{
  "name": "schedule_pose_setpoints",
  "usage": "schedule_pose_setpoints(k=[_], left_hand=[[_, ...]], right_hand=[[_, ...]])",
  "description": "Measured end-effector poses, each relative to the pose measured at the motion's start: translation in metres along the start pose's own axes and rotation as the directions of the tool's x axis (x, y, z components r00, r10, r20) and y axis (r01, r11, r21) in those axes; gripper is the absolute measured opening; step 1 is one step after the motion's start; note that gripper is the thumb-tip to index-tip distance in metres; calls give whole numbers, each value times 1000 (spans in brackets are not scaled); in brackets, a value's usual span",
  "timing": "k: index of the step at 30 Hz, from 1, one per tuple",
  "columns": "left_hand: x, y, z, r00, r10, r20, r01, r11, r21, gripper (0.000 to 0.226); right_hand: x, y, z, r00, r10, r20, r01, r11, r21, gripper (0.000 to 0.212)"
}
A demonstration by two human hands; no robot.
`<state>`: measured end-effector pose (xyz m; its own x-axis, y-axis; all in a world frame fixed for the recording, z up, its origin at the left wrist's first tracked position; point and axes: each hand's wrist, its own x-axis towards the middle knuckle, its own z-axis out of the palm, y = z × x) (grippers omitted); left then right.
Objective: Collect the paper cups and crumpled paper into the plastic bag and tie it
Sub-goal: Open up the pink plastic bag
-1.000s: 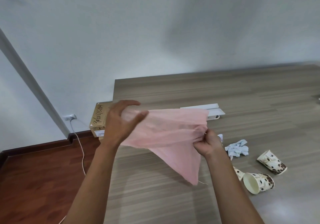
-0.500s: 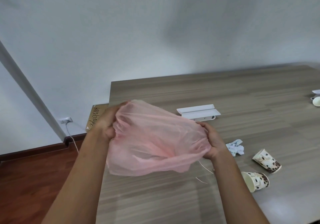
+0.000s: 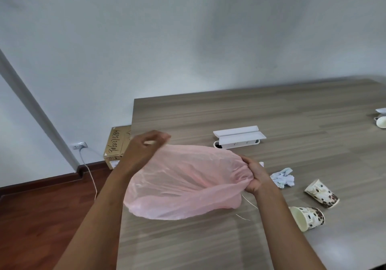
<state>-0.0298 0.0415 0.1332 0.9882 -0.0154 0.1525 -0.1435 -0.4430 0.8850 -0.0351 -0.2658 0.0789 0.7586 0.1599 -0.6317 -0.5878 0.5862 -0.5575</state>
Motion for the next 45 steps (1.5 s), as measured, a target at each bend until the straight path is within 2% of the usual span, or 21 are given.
schedule_pose_setpoints(k=[2,4,7,9,10,11,12,14,15,17,19,20,22,25,28,31,34,36,38,42,45], left_hand=[[1,-1,4,978,47,201,-98,963,250,49],[6,-10,10,969,62,238,-152,910,385,47],[12,-20,20,990,72,123,-111,932,345,18],[14,-22,24,1000,-5,-30,13,964,266,15],[16,-22,25,994,-45,-96,65,973,222,13],[18,-21,25,987,-87,-136,112,976,188,10],[20,-21,26,980,-124,-155,148,977,155,9],[25,-17,25,969,-184,-165,199,977,77,8],[27,-16,25,964,-201,-173,213,976,50,8],[29,-12,22,958,-209,-194,220,975,40,8],[30,-11,15,953,-187,-237,210,975,75,9],[29,-11,8,946,-169,-277,206,973,107,11],[27,-14,-7,914,-153,-377,224,962,153,15],[24,-21,-29,860,-193,-472,286,949,134,19],[22,-26,-43,829,-214,-516,337,929,155,22],[18,-28,-51,827,-229,-513,383,898,216,21],[13,-32,-56,823,-262,-503,434,862,261,23],[10,-34,-58,799,-279,-532,459,855,241,26],[7,-36,-58,758,-302,-578,488,850,196,27],[0,-36,-54,726,-392,-565,595,770,231,29],[-2,-48,-61,708,-461,-535,670,679,301,33]], right_hand=[[4,1,2,1000,8,11,-8,1000,16,19],[6,2,3,1000,22,11,-22,1000,-11,22],[6,6,10,995,-62,-84,63,998,5,34],[5,6,14,942,-284,-180,286,958,-14,51],[0,9,18,880,-424,-212,405,905,-131,63],[-4,13,21,801,-562,-207,487,812,-321,81],[-8,18,24,739,-654,-163,486,685,-543,98],[-12,32,29,692,-721,-28,354,372,-858,111],[-9,41,29,694,-719,27,280,236,-931,102],[3,55,24,709,-702,65,175,87,-981,57],[13,61,14,681,-732,22,147,108,-983,16],[13,60,8,665,-747,-15,150,153,-977,7],[8,48,-2,633,-770,-80,169,238,-956,11],[0,22,-9,600,-789,-130,162,279,-946,16],[-8,-1,-3,572,-811,-123,166,262,-951,12],[-16,-14,4,597,-783,-173,186,345,-920,11],[-16,-20,7,558,-800,-219,193,383,-903,10],[-17,-20,8,541,-799,-263,230,441,-867,9],[-18,-20,8,567,-779,-266,263,478,-838,12],[-17,-16,14,586,-775,-237,242,446,-861,19],[-16,-21,18,616,-762,-200,223,413,-883,9]])
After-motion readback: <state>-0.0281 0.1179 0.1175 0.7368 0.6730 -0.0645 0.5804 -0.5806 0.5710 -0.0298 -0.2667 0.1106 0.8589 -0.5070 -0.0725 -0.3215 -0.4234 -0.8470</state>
